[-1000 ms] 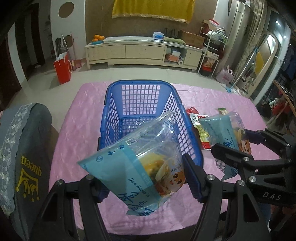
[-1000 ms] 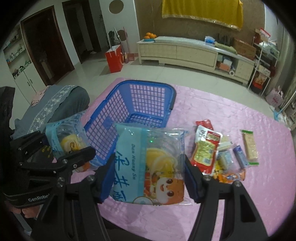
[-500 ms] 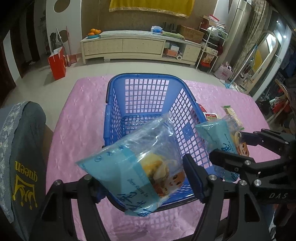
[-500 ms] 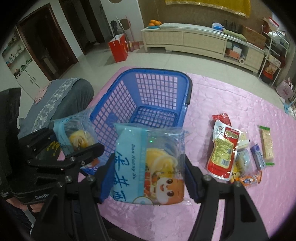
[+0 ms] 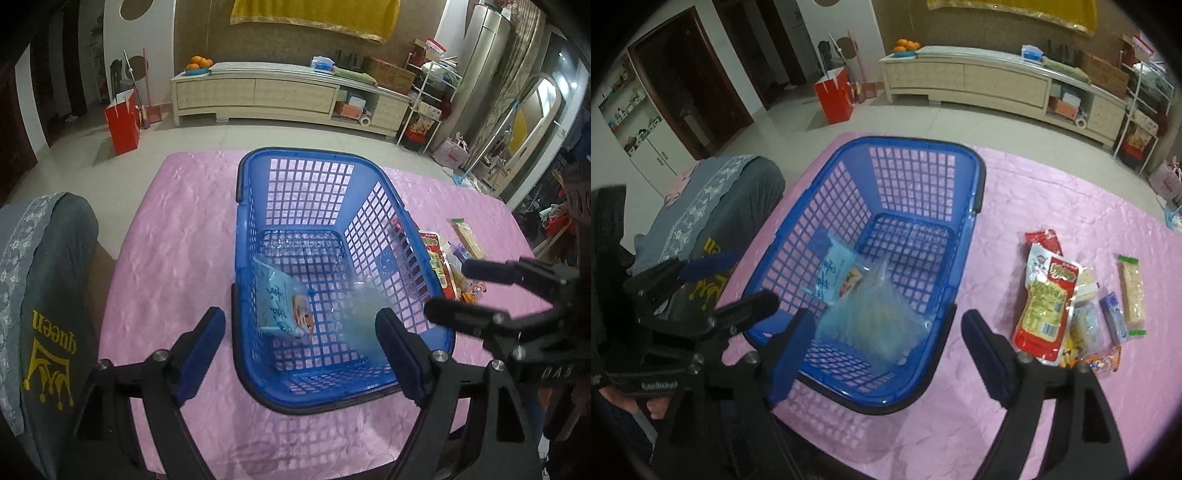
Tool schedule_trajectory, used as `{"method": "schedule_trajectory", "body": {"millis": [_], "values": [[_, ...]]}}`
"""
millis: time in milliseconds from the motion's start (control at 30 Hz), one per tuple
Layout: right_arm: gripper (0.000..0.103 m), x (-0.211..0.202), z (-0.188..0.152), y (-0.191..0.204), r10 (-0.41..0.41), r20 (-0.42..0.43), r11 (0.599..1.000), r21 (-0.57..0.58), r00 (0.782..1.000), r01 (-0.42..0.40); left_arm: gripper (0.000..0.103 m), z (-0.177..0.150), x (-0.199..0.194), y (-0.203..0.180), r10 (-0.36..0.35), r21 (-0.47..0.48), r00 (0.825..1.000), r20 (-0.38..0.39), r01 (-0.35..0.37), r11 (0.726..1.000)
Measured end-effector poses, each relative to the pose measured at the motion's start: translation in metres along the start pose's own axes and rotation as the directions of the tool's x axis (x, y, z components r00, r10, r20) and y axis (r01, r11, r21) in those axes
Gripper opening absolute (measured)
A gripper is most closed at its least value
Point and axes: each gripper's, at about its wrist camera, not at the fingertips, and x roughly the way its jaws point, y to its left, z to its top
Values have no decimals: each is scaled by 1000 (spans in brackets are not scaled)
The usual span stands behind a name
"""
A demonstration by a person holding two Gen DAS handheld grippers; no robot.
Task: Organize snacks
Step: 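Lower the bread bag into the blue basket and open the right tool, then move the left tool to the red-and-yellow sausage pouch and grasp it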
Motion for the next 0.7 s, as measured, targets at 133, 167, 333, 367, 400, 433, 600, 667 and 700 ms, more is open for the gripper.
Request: {"method": "schedule_trajectory", "body": {"millis": [133,167,333,367,400,433,600,667,700], "values": [[85,-7,-2,2,-26,12,999,-18,1000,27,82,-3,-5,-4,13,16,1000,3,-13,1000],[85,-10,-3,2,-33,16,999,-21,999,33,82,-3,-8,-7,18,23,1000,6,-18,1000],[85,-26,-8,-3,-67,29,998,-13,997,68,82,-3,-19,-19,16,37,1000,22,-17,999],[85,-31,-10,-5,-59,38,998,-9,998,60,82,-3,-22,-23,10,40,1000,25,-11,999],[85,-35,-11,-6,-60,44,998,-7,997,60,82,-2,-24,-26,6,42,1000,26,-7,999],[85,-40,-13,-7,-67,52,998,-7,996,68,82,-3,-26,-30,8,45,1000,29,-9,999],[85,-66,-22,-19,-84,96,996,1,992,84,82,-2,-40,-56,8,74,999,53,-12,997],[85,-75,-26,-25,-88,110,996,7,990,87,82,0,-46,-68,4,87,998,67,-10,996],[85,-81,-28,-29,-89,118,996,13,989,88,82,1,-48,-72,4,89,998,70,-10,996]]}}
